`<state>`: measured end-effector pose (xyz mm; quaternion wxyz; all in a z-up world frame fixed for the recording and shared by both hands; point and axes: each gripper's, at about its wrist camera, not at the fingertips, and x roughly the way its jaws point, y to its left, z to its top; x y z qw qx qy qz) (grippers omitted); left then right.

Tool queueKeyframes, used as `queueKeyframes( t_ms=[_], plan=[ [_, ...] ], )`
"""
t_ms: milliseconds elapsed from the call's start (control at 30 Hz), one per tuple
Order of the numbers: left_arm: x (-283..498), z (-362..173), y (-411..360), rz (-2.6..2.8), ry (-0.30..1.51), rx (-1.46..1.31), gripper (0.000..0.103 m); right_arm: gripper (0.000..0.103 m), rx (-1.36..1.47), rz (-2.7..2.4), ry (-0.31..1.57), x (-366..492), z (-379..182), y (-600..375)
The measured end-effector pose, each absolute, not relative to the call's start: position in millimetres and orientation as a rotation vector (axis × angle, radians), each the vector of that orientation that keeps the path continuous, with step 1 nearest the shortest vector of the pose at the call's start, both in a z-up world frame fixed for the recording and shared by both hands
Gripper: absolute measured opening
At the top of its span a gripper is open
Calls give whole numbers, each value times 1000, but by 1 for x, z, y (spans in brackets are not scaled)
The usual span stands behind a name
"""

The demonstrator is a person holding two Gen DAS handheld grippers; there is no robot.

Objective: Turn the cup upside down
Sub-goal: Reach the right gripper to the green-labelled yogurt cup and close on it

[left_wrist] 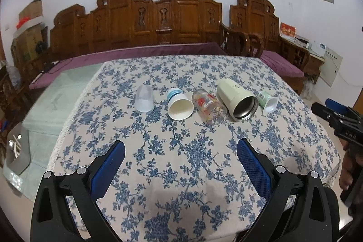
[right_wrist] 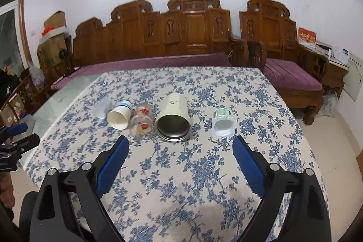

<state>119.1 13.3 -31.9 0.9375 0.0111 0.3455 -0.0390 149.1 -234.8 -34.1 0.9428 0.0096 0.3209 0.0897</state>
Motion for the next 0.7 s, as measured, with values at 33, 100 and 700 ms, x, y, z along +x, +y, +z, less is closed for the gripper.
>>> queueKeyframes(
  t_ms=[33, 100, 700],
  plan=[
    [124, -33, 14, -81, 713, 24, 95, 93, 17, 183, 665, 156, -36, -235],
    [137, -38, 14, -89, 731, 22, 95, 93, 11, 182, 692, 174, -42, -237],
    [223, -96, 0, -184, 834, 31, 95, 78, -51, 135, 991, 354, -111, -260]
  ],
)
